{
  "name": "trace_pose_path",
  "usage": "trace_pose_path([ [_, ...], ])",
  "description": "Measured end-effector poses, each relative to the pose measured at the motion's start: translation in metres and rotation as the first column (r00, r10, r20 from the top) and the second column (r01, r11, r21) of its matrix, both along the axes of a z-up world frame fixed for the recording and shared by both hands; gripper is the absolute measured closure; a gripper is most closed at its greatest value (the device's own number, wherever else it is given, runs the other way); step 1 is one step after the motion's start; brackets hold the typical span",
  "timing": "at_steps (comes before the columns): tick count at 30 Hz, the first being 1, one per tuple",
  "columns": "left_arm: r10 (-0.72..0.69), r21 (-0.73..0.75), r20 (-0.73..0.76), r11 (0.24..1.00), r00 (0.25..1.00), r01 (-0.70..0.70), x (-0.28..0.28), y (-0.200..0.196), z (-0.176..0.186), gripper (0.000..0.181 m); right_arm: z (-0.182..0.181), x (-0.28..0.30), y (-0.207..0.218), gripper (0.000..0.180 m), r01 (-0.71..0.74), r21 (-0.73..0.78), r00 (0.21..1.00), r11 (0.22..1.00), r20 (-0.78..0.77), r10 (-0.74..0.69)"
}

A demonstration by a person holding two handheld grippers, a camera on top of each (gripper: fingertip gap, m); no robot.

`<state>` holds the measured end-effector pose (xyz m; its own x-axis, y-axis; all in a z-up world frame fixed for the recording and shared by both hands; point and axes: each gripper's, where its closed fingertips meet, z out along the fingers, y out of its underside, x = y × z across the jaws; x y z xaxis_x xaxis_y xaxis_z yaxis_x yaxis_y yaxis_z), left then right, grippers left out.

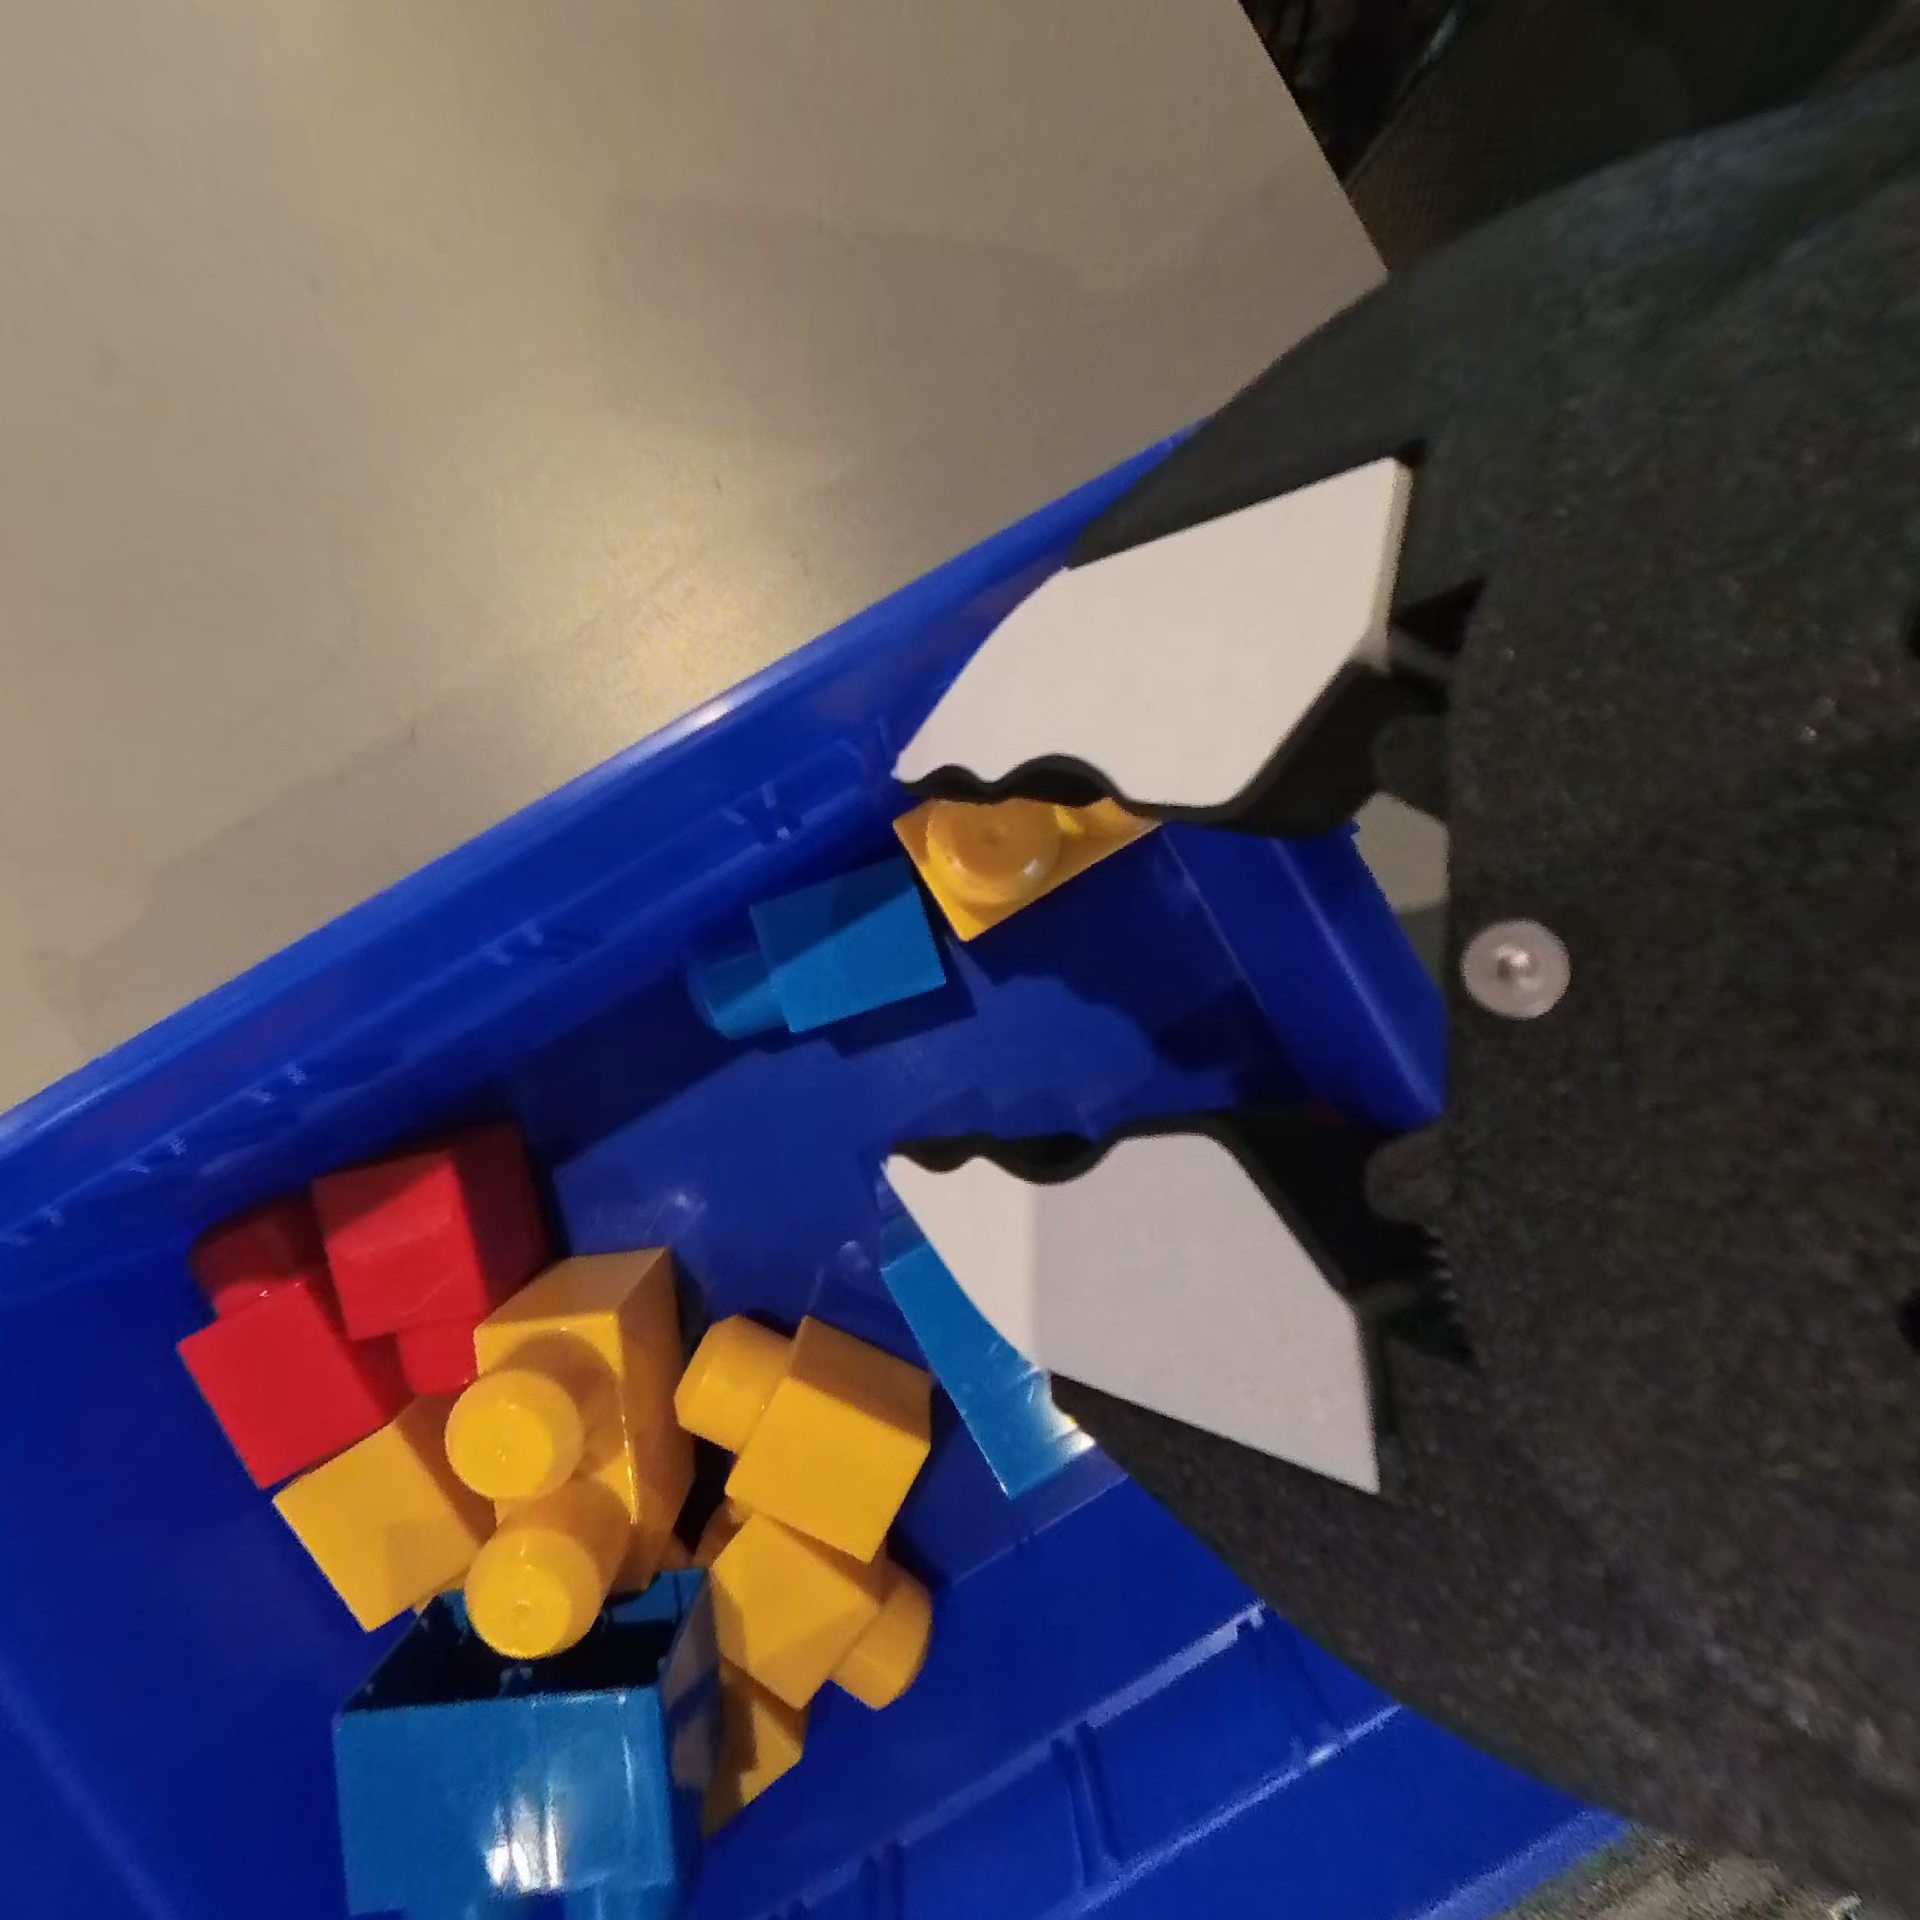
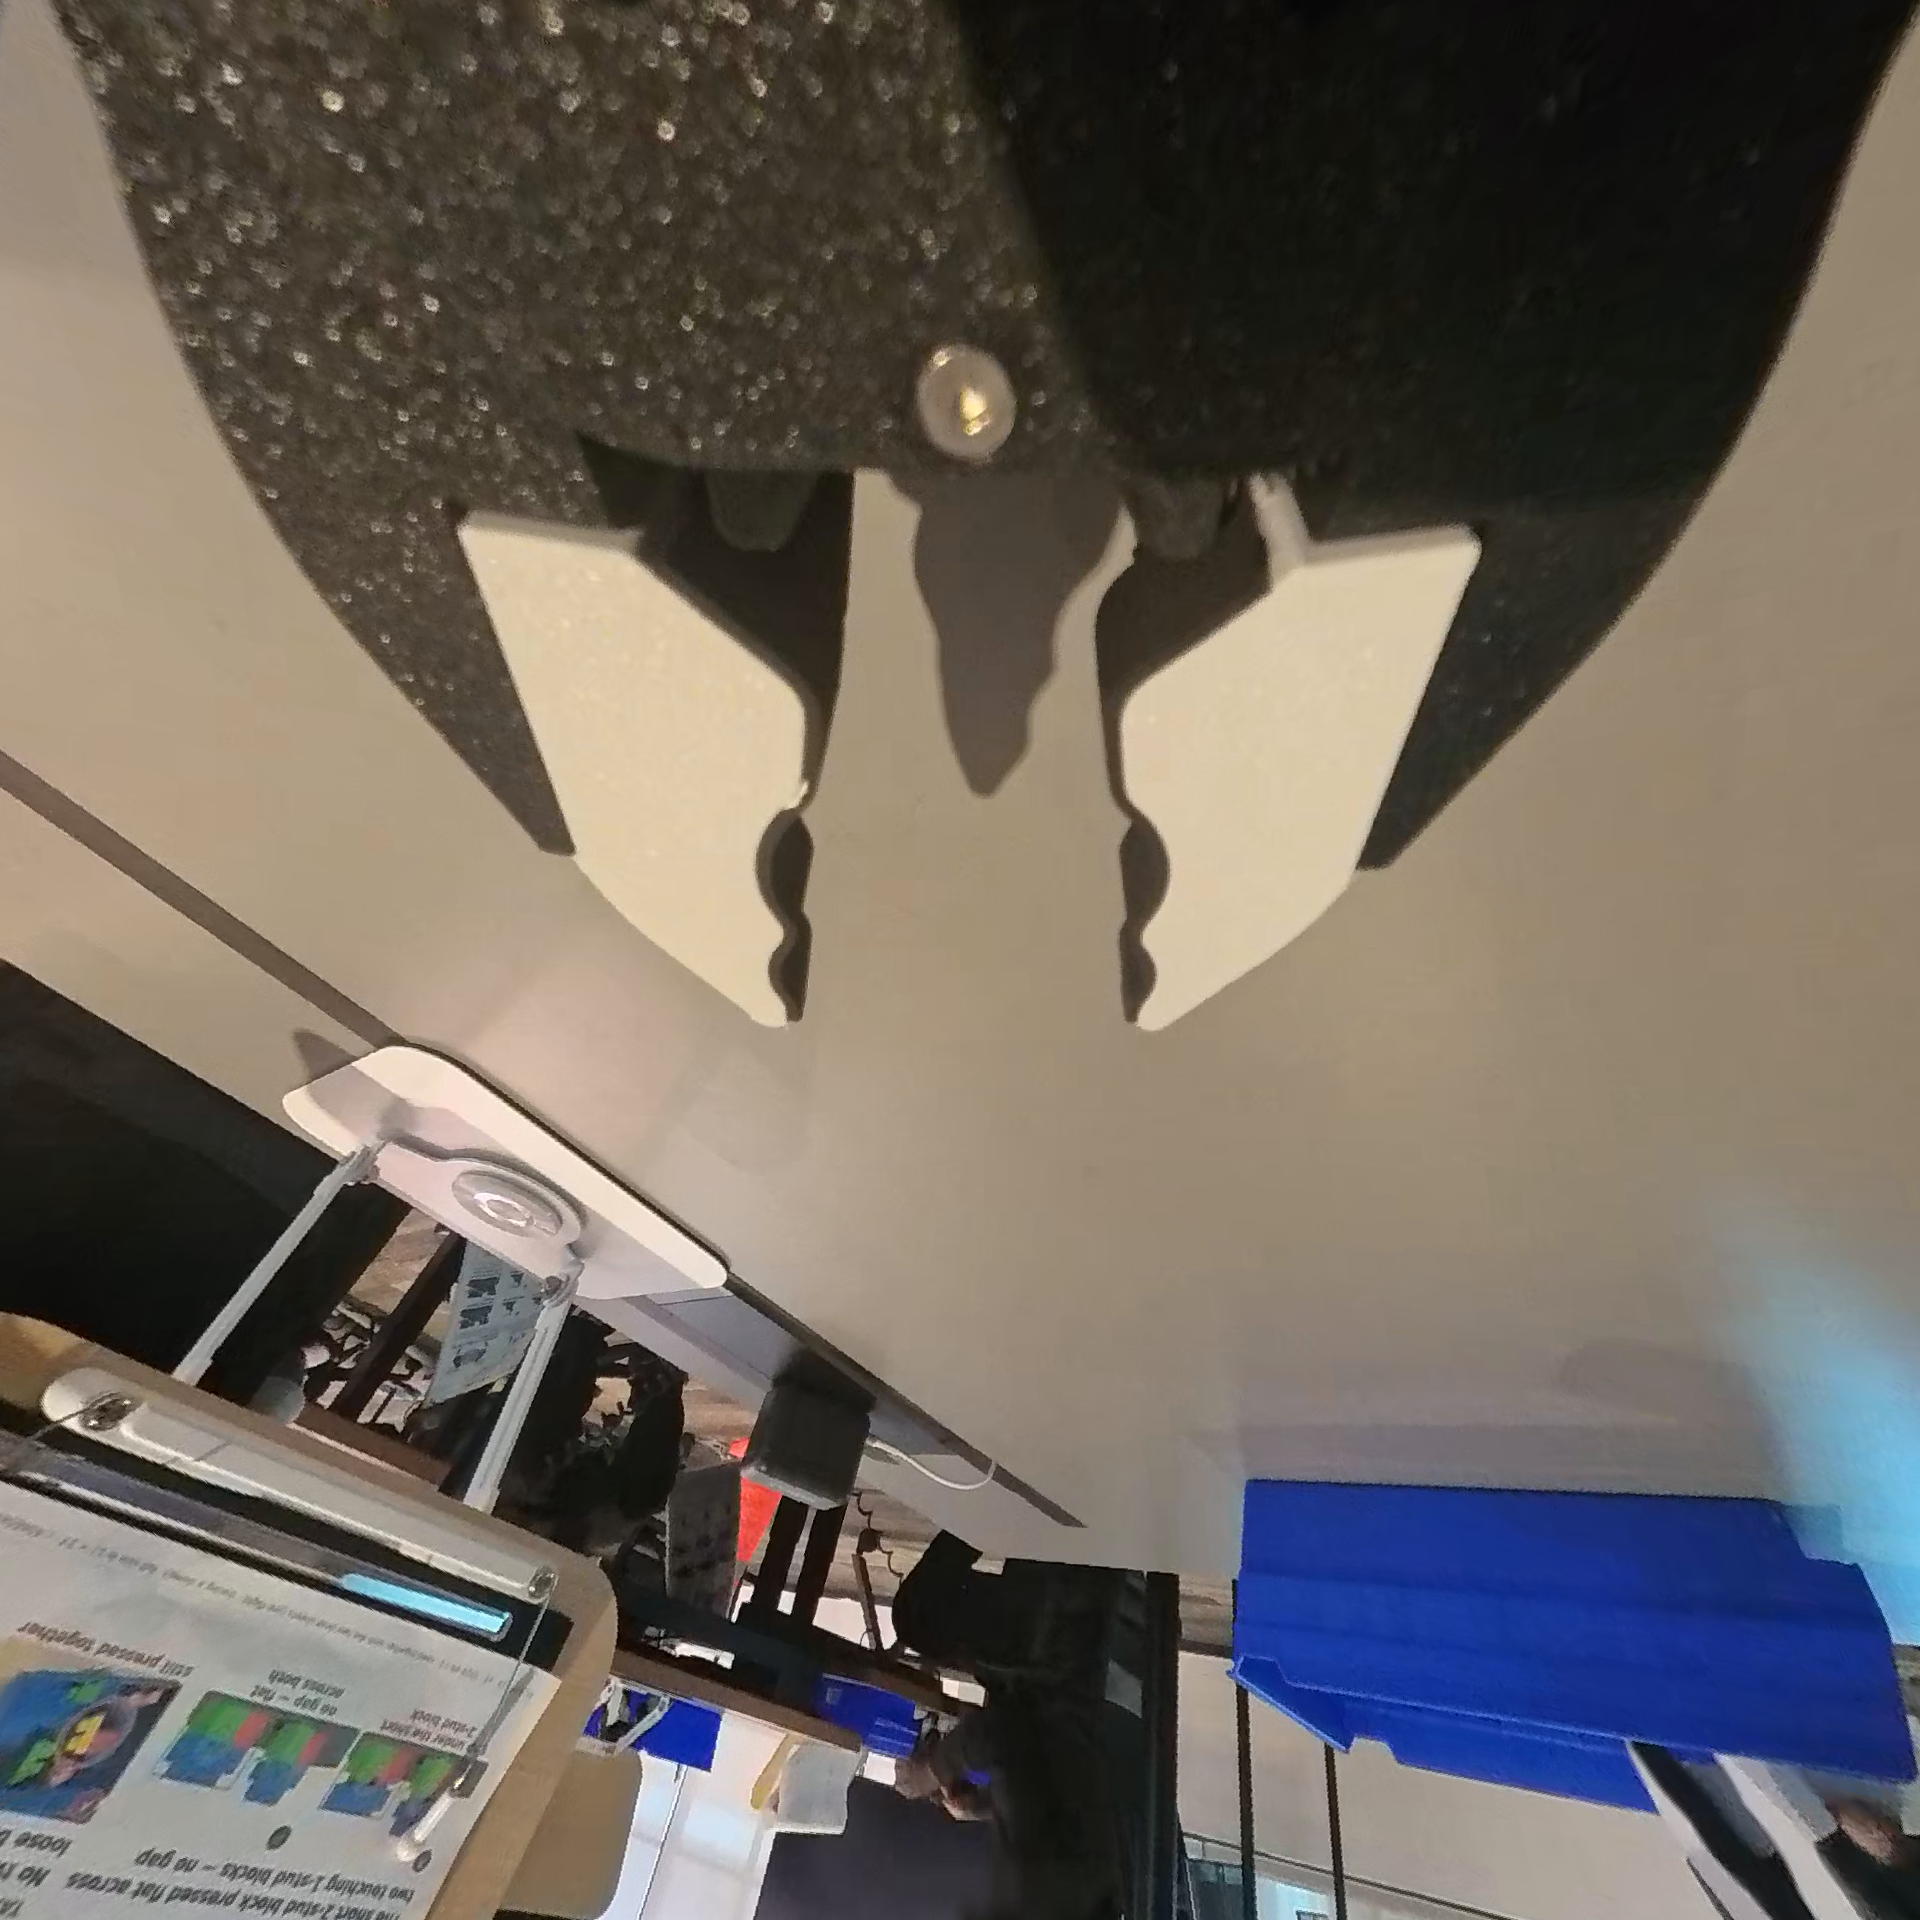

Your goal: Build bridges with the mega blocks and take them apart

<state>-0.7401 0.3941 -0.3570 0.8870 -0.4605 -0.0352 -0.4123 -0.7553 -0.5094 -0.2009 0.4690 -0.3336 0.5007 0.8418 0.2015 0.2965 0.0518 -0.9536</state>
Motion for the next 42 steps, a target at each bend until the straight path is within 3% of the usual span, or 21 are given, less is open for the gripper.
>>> trace_pose_path([
  [10, 0.062, 0.068, 0.033, 0.996, 0.998, -0.064, -0.006, 0.002, 0.011, 0.119, 0.001, -0.001, -0.002, 0.122, -0.007, 0.002, 1.000, 1.000, -0.002, 0.007],
  [17, 0.014, -0.026, -0.002, 1.000, 1.000, -0.014, -0.005, -0.009, -0.009, 0.121, -0.004, -0.003, -0.001, 0.122, -0.008, 0.003, 1.000, 1.000, 0.015, 0.008],
  [24, 0.020, -0.060, 0.009, 0.998, 1.000, -0.019, -0.021, -0.014, -0.004, 0.123, -0.009, -0.006, 0.000, 0.122, -0.011, 0.005, 0.999, 1.000, 0.030, 0.011],
  [29, -0.028, -0.126, 0.076, 0.991, 0.997, 0.038, -0.020, -0.033, 0.004, 0.131, -0.009, -0.006, 0.003, 0.122, 0.005, -0.003, 1.000, 1.000, 0.019, -0.004],
  [35, -0.098, -0.263, 0.091, 0.957, 0.991, 0.119, -0.007, -0.061, -0.016, 0.131, 0.003, -0.005, 0.005, 0.122, 0.031, 0.012, 0.998, 0.999, 0.049, -0.031],
  [42, -0.121, -0.210, 0.153, 0.966, 0.981, 0.152, 0.003, -0.058, -0.017, 0.131, 0.018, -0.013, 0.004, 0.121, 0.039, 0.031, 0.995, 0.999, 0.086, -0.041],
])
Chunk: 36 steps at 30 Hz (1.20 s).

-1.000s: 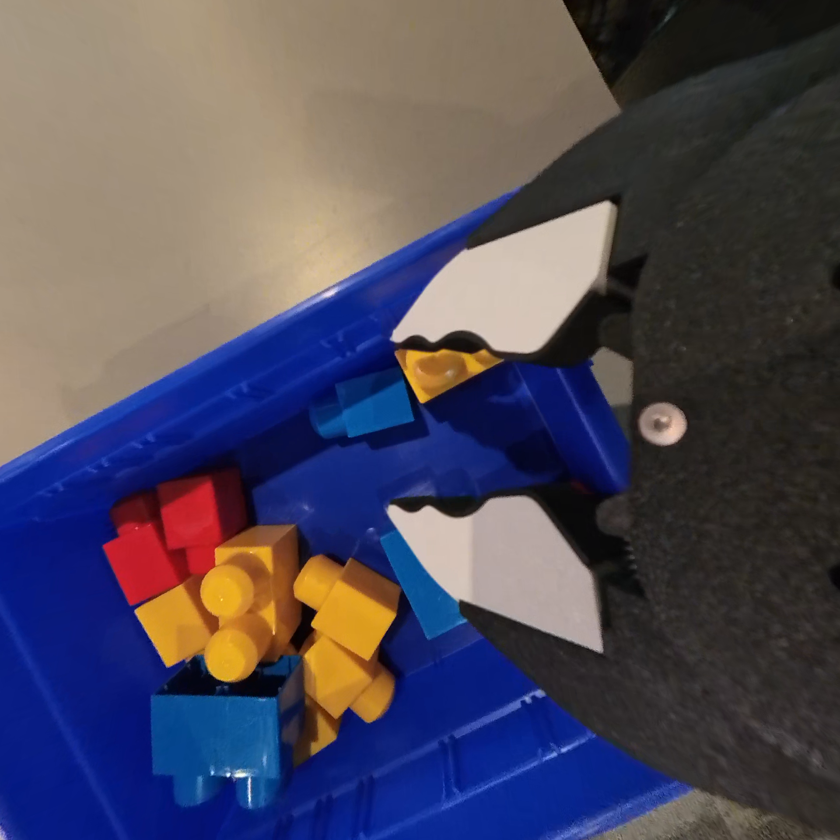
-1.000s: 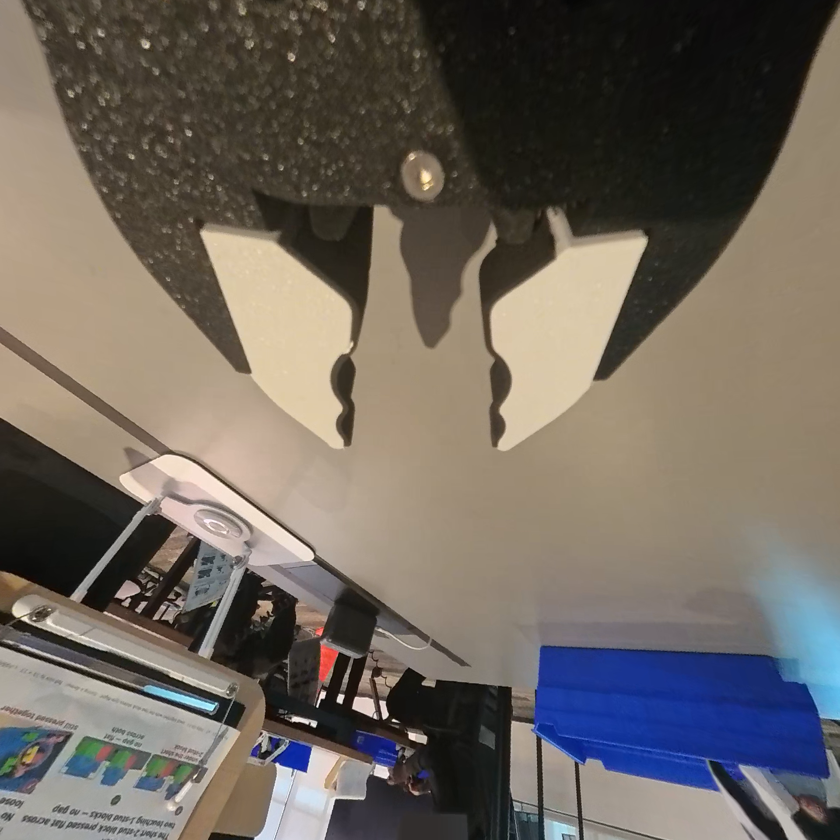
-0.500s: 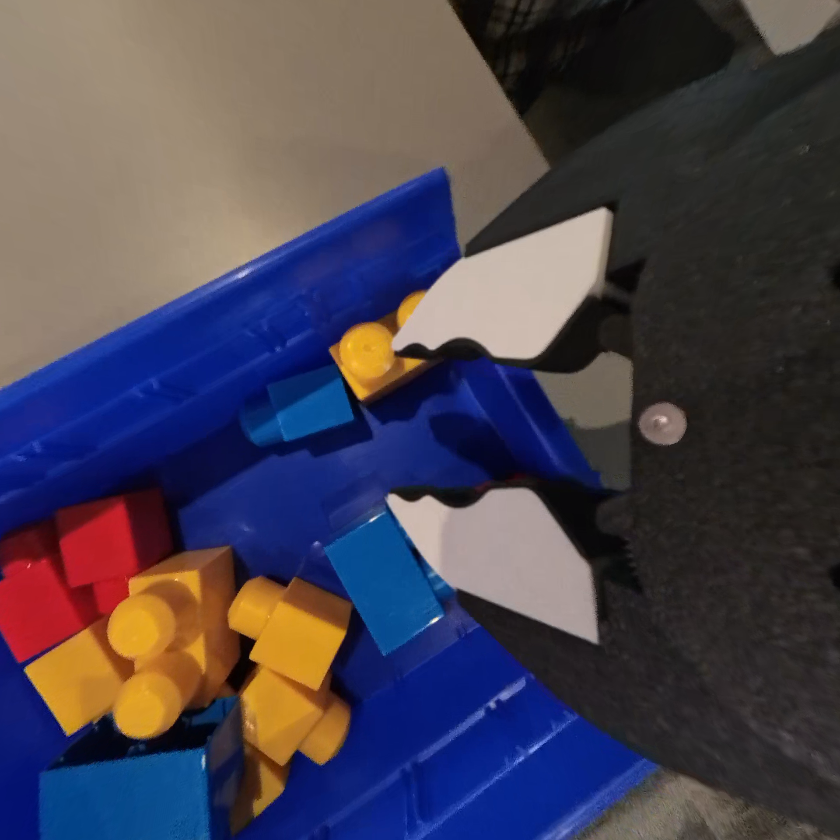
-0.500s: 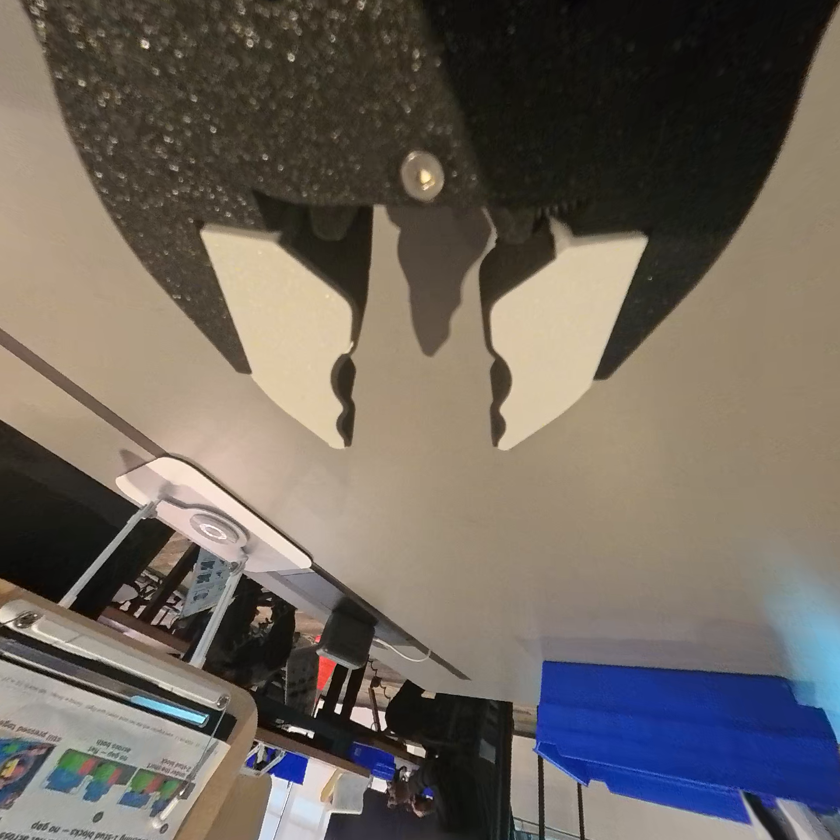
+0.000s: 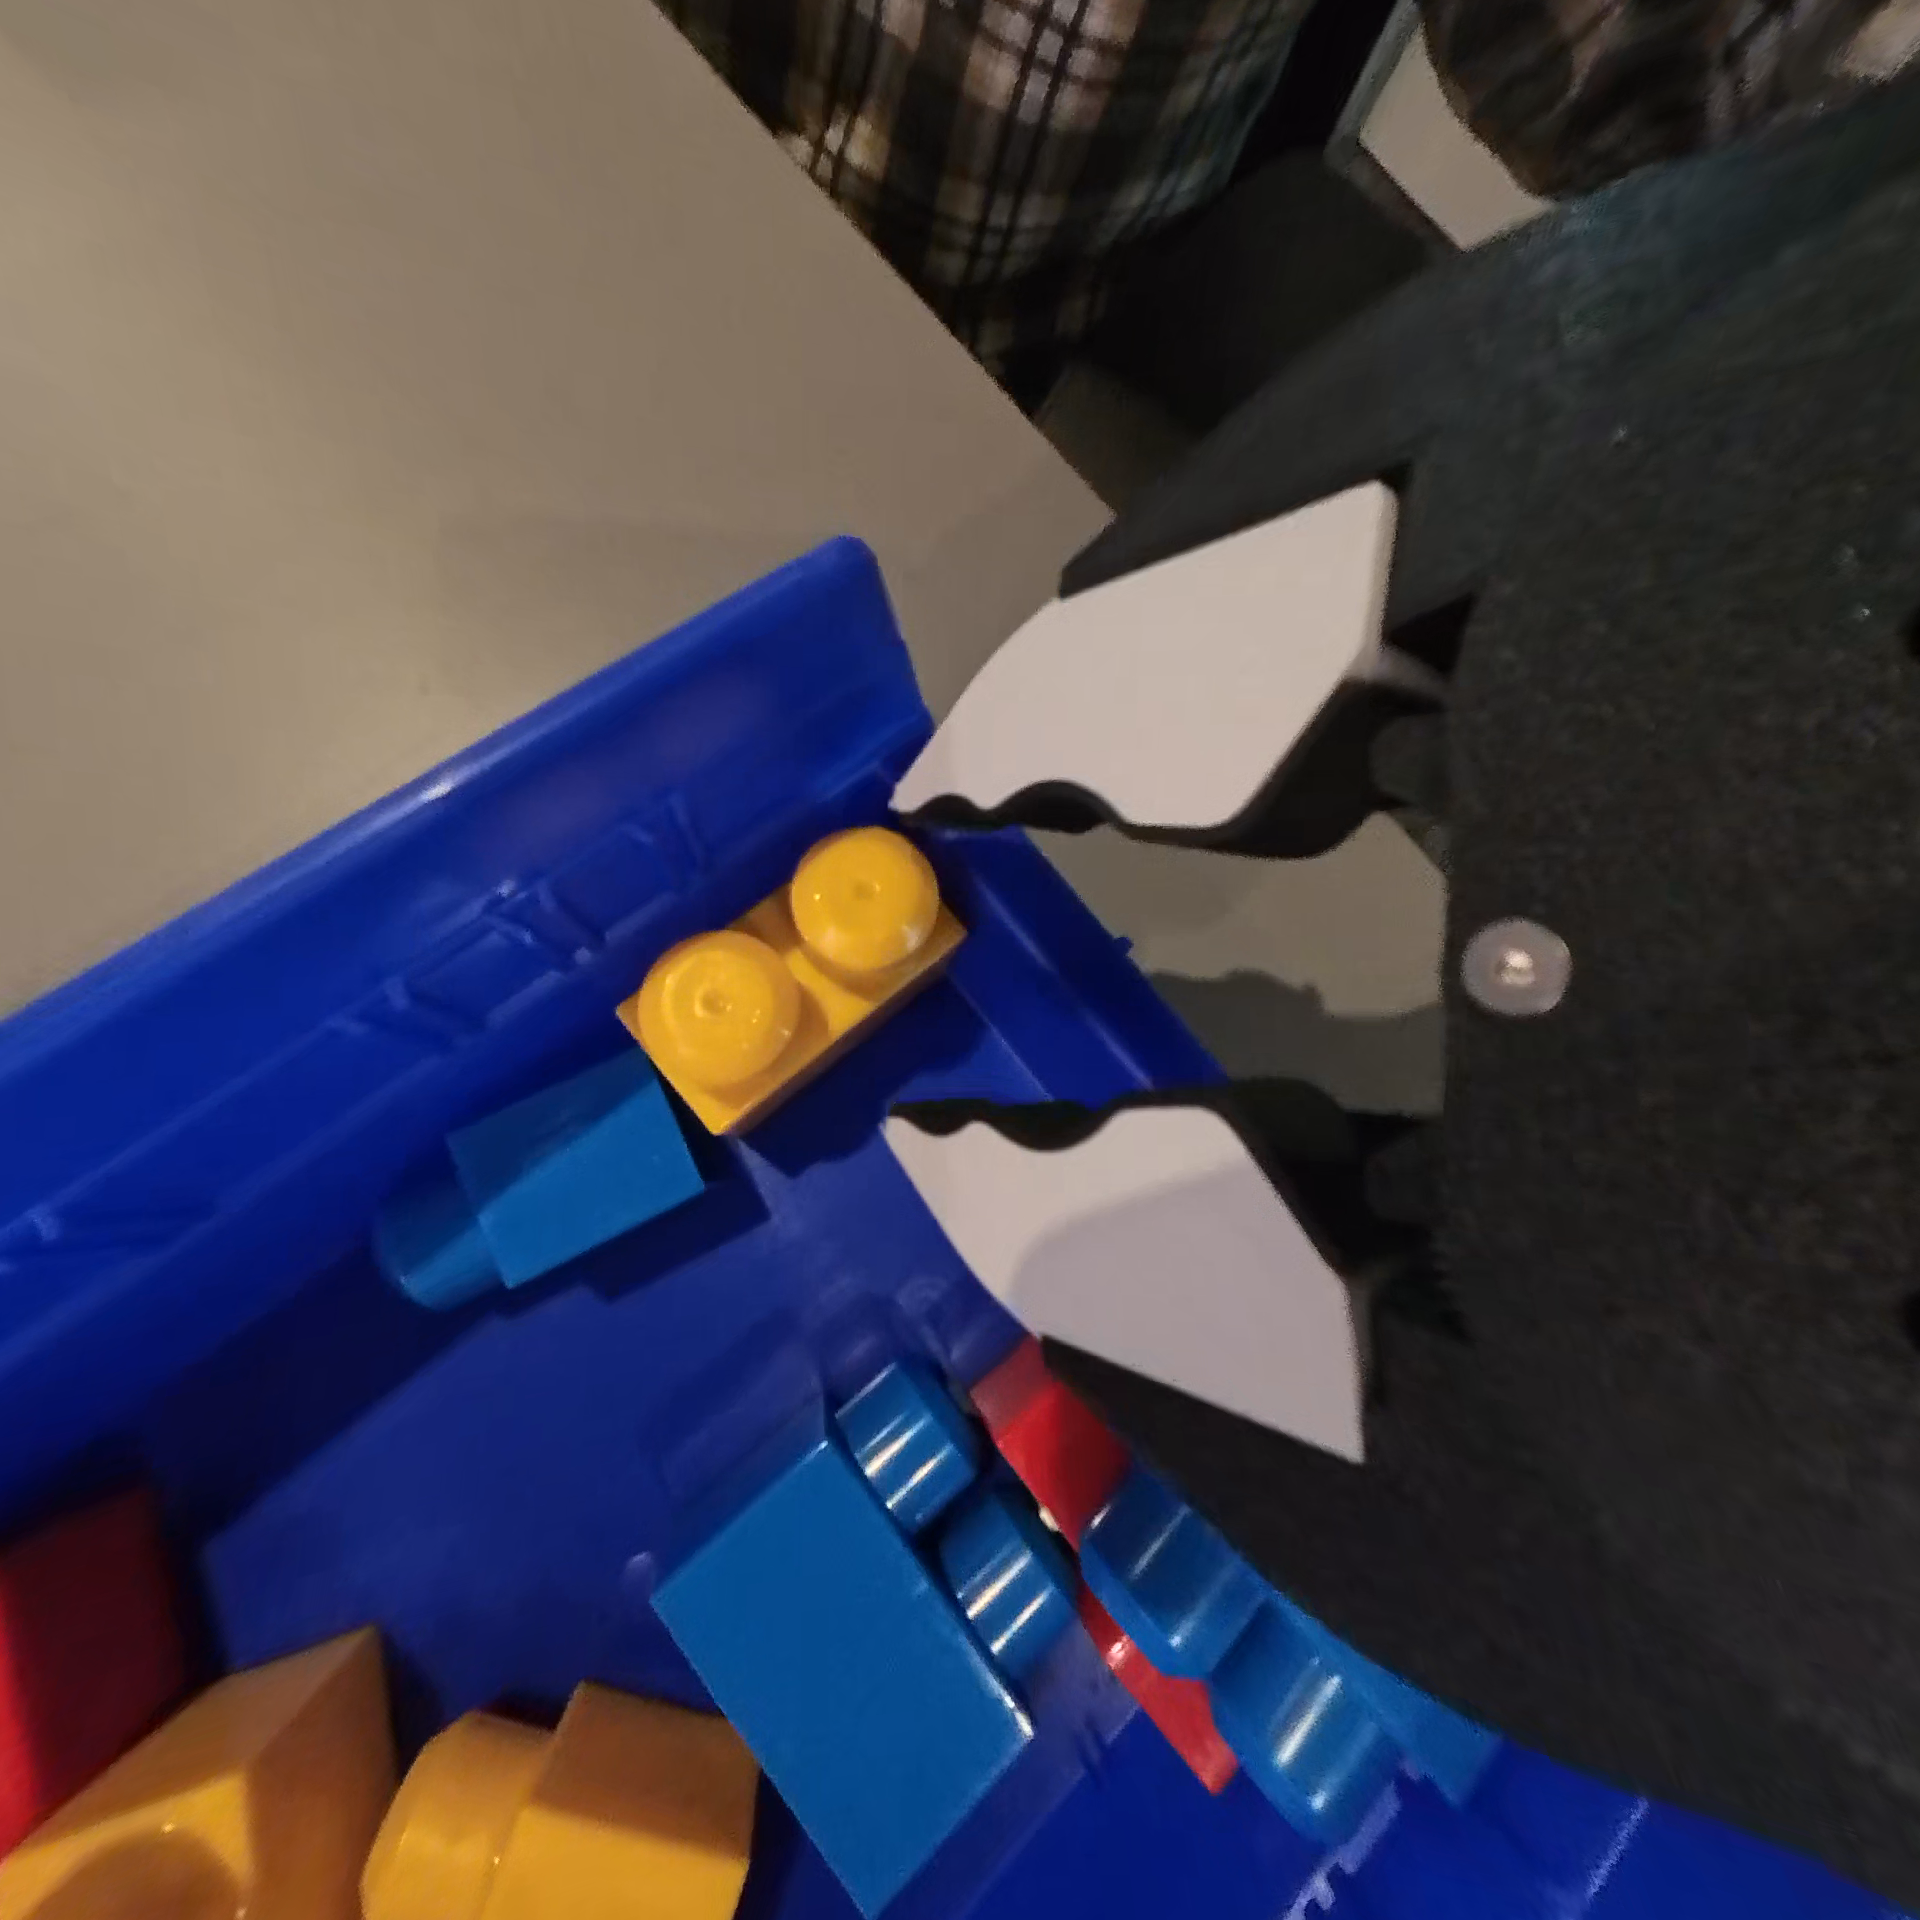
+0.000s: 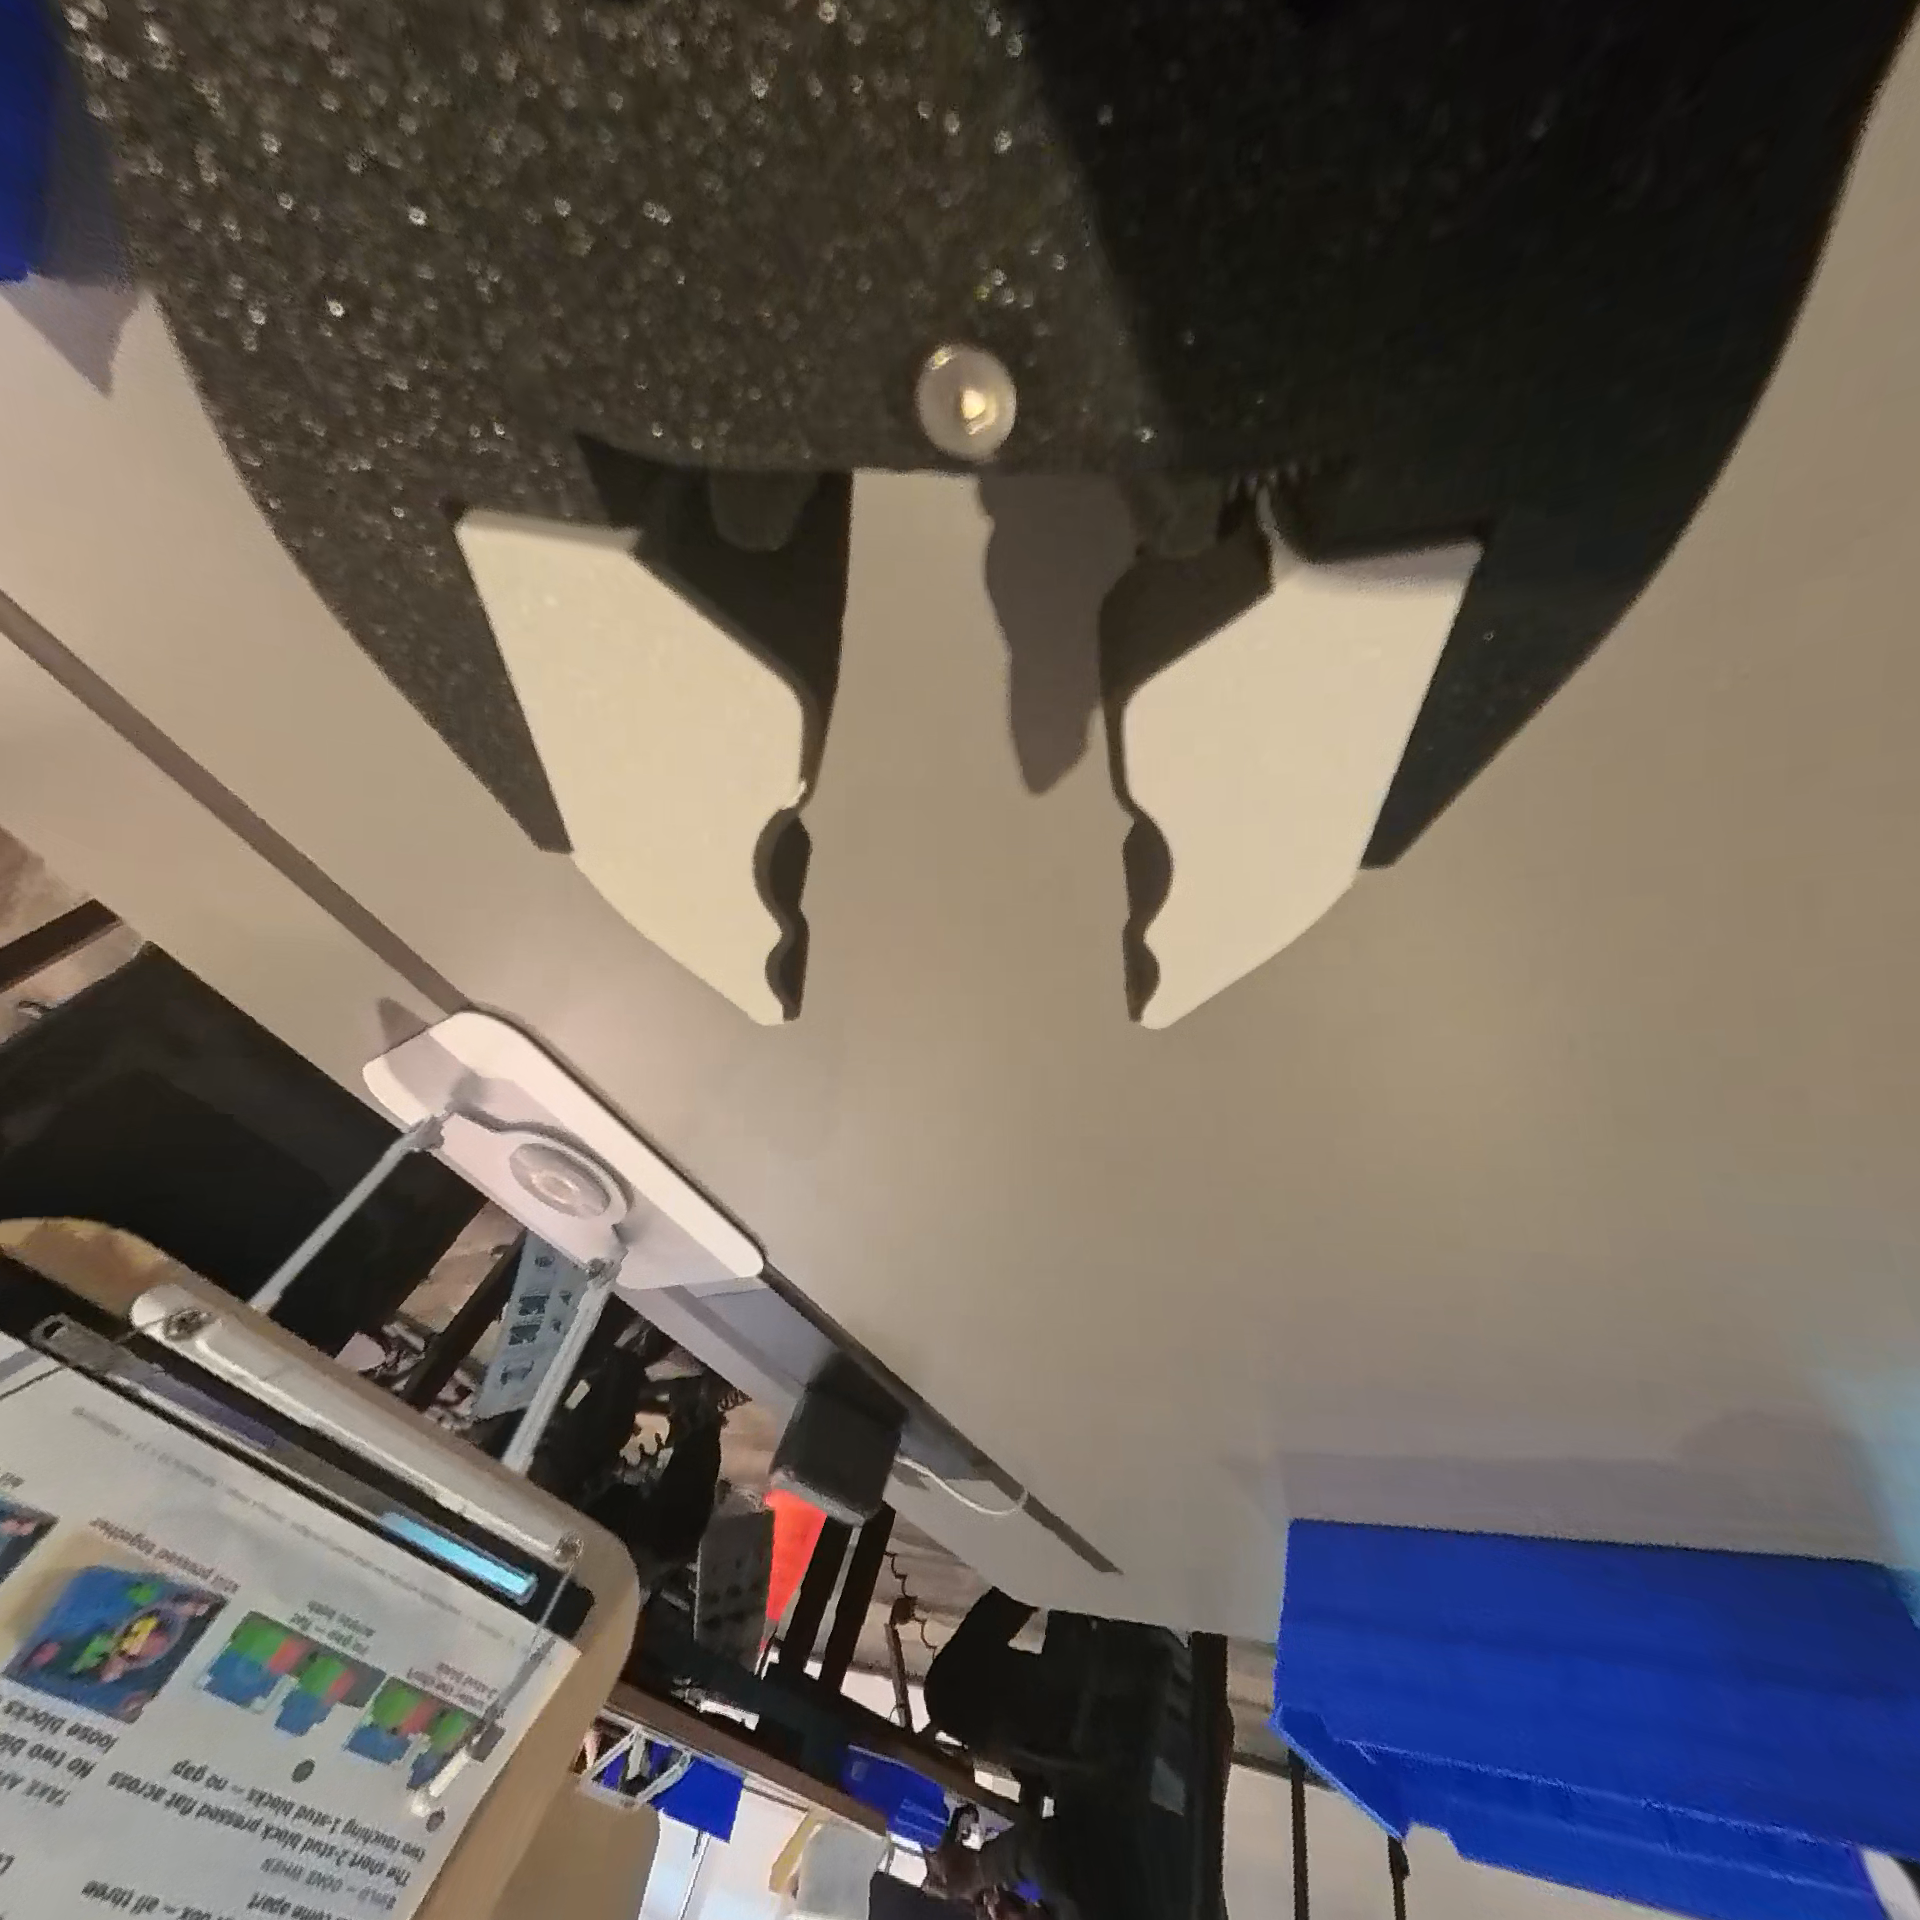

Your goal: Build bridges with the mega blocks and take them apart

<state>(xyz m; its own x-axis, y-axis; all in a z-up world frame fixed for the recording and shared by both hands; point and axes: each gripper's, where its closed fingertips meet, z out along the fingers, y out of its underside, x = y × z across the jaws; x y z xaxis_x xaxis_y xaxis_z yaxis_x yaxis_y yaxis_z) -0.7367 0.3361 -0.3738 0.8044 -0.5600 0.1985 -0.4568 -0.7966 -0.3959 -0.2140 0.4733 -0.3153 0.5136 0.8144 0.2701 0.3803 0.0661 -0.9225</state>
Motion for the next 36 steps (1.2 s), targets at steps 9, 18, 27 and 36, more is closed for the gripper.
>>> trace_pose_path([
  [9, 0.115, 0.191, -0.178, 0.978, 0.977, -0.080, -0.031, 0.044, 0.004, 0.126, 0.014, -0.016, -0.001, 0.121, 0.008, 0.029, 1.000, 1.000, 0.021, -0.008],
  [18, 0.255, 0.410, -0.111, 0.892, 0.961, -0.189, -0.073, 0.067, 0.063, 0.136, 0.017, -0.032, -0.003, 0.121, -0.011, 0.037, 0.997, 0.999, 0.083, 0.008],
  [27, 0.243, 0.267, -0.148, 0.943, 0.959, -0.198, -0.086, 0.028, 0.043, 0.136, 0.007, -0.037, -0.003, 0.120, -0.007, 0.007, 0.997, 1.000, 0.080, 0.007],
  [36, 0.298, 0.207, -0.279, 0.947, 0.913, -0.246, -0.115, -0.010, 0.039, 0.135, -0.004, -0.037, -0.002, 0.120, -0.010, -0.013, 0.996, 1.000, 0.083, 0.012],
])
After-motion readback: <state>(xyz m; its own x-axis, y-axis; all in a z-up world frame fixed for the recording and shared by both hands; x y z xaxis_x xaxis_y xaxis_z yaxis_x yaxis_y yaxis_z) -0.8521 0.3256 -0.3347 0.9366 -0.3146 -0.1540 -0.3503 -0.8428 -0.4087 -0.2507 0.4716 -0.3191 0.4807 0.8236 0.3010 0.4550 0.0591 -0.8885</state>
